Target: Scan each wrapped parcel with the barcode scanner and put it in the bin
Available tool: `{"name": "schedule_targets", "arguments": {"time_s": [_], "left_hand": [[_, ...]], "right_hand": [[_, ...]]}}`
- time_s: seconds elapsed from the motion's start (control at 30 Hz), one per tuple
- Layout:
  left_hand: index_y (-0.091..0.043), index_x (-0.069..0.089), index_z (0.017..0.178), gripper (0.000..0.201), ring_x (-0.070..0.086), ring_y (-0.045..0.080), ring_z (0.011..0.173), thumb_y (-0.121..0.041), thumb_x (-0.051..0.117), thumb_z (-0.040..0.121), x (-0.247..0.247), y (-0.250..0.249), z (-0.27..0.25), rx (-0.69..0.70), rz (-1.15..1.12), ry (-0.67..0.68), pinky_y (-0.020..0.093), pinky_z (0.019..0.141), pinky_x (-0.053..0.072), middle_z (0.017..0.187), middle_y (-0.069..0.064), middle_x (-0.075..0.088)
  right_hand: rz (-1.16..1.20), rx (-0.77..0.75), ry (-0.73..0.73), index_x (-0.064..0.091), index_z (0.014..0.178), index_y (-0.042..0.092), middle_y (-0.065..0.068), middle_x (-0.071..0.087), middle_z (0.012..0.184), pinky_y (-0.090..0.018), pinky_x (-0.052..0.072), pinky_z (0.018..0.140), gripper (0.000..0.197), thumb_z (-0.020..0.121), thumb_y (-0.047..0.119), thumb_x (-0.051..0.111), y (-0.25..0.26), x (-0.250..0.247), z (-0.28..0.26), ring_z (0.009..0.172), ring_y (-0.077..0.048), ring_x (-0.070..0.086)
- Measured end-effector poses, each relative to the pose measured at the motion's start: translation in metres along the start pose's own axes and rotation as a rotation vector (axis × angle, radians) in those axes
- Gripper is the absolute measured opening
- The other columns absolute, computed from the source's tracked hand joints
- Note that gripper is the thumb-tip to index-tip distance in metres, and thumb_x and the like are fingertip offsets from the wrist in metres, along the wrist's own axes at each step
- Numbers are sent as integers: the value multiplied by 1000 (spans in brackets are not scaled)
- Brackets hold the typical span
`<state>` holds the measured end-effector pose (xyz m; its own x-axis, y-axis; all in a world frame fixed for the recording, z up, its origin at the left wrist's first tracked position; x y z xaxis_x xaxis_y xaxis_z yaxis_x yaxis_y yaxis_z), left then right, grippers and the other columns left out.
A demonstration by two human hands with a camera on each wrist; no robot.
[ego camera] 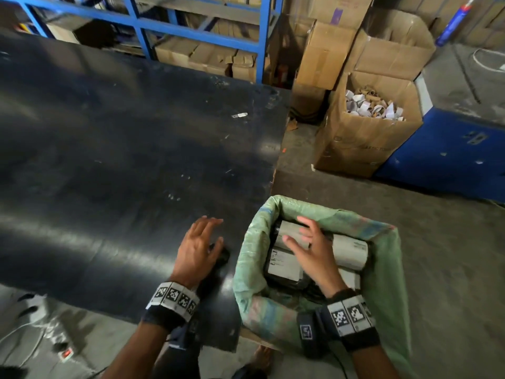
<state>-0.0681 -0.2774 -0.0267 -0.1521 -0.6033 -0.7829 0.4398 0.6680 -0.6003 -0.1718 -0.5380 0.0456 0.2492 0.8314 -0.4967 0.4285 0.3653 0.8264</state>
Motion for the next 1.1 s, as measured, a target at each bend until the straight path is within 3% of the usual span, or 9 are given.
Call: {"name": "schedule_targets", "arguments": {"time_s": [0.13, 0.27, 0.4, 0.53, 0.6, 0.63, 0.73, 0.87, 1.1], "left_hand": [[-12, 61, 132, 53, 47, 38, 135, -42, 40, 94, -27, 95, 6, -127, 141, 34, 50, 109, 44, 137, 16, 59], [-12, 53, 143, 52, 32, 40, 148, -36, 49, 97, -33, 180, 4, -256, 225, 154, 54, 115, 36, 155, 22, 41], [-21, 32, 157, 60, 12, 32, 155, -42, 42, 101, -28, 229, 6, -235, 279, 304, 49, 123, 21, 167, 15, 16], [-23, 24, 159, 70, 5, 30, 155, -49, 22, 94, -16, 261, 11, -158, 299, 333, 52, 124, 17, 168, 14, 8], [-24, 22, 160, 67, 3, 29, 156, -45, 27, 97, -12, 270, 12, -135, 318, 326, 54, 124, 16, 168, 13, 5], [-25, 21, 160, 65, 3, 29, 156, -44, 29, 98, -10, 273, 12, -122, 327, 318, 54, 124, 15, 169, 13, 4], [-25, 18, 161, 64, 1, 28, 157, -43, 31, 101, -8, 277, 8, -83, 352, 294, 51, 125, 10, 169, 13, 3], [-23, 19, 161, 66, 2, 30, 156, -43, 34, 100, -8, 276, 9, -102, 353, 308, 51, 125, 11, 169, 14, 3], [-25, 11, 161, 69, -4, 28, 156, -47, 33, 100, -9, 279, 12, -136, 377, 373, 51, 125, 12, 169, 12, -4]], "right_hand": [[52, 49, 89, 51, 132, 27, 0, 61, 116, -27, 49, 91, 54, 85, 45, 70, 22, 97, -6, 102, -14, 62], [-3, 250, 187, 44, 138, 24, -4, 65, 102, -13, 39, 72, 54, 91, 47, 61, 17, 173, -5, 85, -7, 60], [32, 424, 154, 30, 151, 20, -3, 47, 144, -26, 36, 105, 63, 98, 45, 52, 6, 219, -1, 132, -24, 49], [257, 496, 24, 22, 154, 29, -2, 23, 162, -46, 34, 116, 58, 102, 42, 42, -8, 254, 12, 143, -27, 36], [404, 515, -47, 27, 152, 28, -7, 39, 153, -37, 46, 104, 50, 104, 33, 40, -16, 269, 18, 127, -26, 53], [505, 540, -88, 31, 149, 27, -11, 52, 140, -34, 55, 86, 46, 105, 30, 40, -17, 275, 19, 104, -26, 63], [653, 613, -185, 40, 141, 28, -15, 64, 89, -26, 51, 50, 36, 105, 30, 38, -19, 286, 18, 58, -18, 60], [591, 651, -258, 44, 136, 25, -13, 61, 76, -23, 41, 43, 33, 105, 30, 38, -17, 289, 33, 48, -13, 53], [519, 504, -257, 43, 137, 24, -16, 61, 89, -23, 40, 40, 34, 104, 32, 40, 31, 270, 154, 50, -11, 53]]}}
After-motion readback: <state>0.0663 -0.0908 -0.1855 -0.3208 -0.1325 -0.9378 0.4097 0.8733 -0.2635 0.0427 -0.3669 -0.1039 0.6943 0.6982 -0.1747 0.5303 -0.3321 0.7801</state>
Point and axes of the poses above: each hand's wrist, its own z-axis towards the middle knuckle, its own x-axis out of the palm, y = z × x, the point moved 4 cm from there along z, towards the middle knuckle
